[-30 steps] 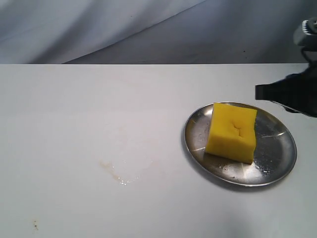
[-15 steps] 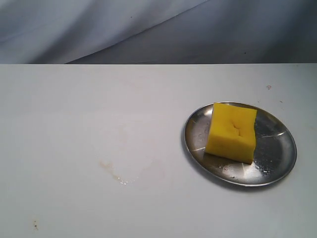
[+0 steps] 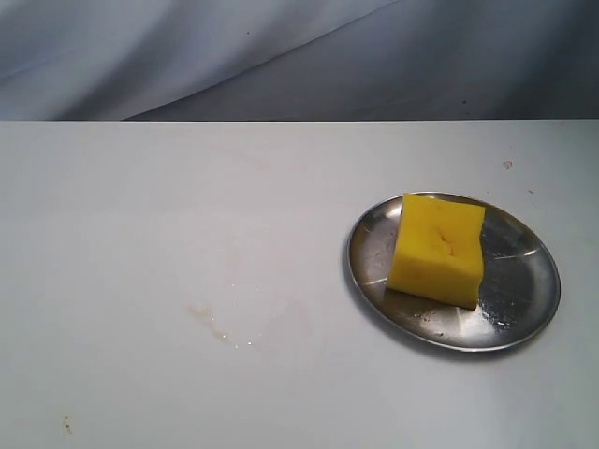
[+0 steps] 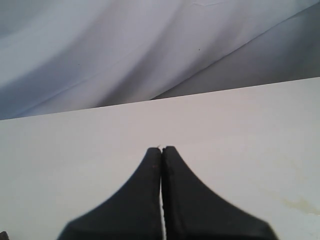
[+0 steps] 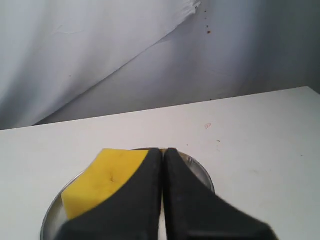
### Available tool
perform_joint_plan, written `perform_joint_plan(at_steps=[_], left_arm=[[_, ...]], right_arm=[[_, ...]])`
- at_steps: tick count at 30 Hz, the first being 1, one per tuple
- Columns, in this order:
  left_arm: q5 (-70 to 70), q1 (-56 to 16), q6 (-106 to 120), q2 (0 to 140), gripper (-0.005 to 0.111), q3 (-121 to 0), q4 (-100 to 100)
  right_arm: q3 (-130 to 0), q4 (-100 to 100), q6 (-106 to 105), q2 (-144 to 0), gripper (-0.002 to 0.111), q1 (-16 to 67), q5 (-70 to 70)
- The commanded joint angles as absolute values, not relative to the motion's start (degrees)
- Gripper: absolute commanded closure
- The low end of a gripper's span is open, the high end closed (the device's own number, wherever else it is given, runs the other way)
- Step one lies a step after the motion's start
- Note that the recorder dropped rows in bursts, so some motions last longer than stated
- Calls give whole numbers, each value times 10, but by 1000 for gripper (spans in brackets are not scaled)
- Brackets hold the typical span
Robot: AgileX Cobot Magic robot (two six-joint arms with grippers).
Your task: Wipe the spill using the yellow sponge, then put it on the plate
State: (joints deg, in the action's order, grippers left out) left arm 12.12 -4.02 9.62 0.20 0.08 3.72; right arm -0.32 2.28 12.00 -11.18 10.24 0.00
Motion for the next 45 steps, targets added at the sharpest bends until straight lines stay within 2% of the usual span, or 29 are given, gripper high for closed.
perform_joint_plan(at_steps=[1, 9, 14, 19, 45], left_arm=[[118, -40, 92, 0, 107, 0, 39], [118, -40, 92, 0, 107, 0, 39], [118, -40, 92, 0, 107, 0, 39], [118, -40, 92, 0, 107, 0, 39], [118, -40, 92, 0, 107, 0, 39]], right_arm=[[0, 64, 111, -76, 108, 98, 11], [0, 112, 142, -31, 108, 98, 49], [0, 32, 70, -2, 108, 98, 54], [0, -21, 6, 0, 108, 98, 57], [0, 11, 33, 0, 108, 98, 56]])
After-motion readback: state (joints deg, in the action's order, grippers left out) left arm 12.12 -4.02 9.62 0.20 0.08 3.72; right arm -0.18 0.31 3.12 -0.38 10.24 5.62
